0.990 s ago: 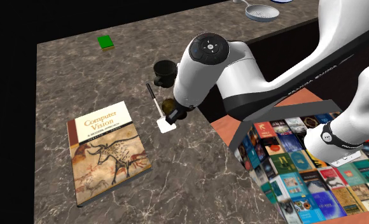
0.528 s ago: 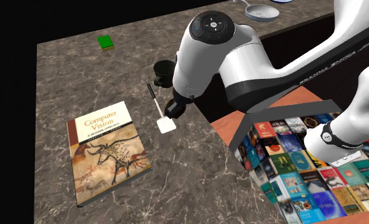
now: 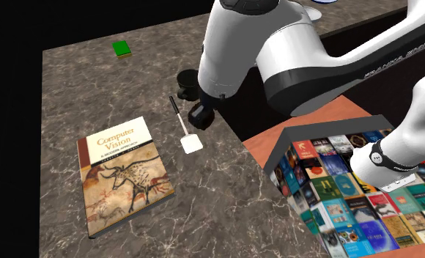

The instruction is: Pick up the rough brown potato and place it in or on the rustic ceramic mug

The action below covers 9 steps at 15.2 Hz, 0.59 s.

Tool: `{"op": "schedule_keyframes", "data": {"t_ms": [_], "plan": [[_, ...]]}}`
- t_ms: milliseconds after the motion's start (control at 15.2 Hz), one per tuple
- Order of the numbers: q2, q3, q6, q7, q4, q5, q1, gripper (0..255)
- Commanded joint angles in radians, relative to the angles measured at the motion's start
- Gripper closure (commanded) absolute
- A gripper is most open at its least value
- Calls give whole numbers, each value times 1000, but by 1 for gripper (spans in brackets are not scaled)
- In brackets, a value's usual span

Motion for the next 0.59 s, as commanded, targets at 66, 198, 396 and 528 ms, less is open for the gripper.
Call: {"op": "schedule_keyframes", "data": {"t_ms": [66, 198, 396, 528], "plan": [[-15, 2, -35, -17, 23, 12, 0, 255], [-24, 3, -58, -27, 38, 20, 0, 255], [-36, 5, -93, -41, 63, 30, 0, 255], [-43, 6, -116, -50, 80, 36, 0, 255]]}}
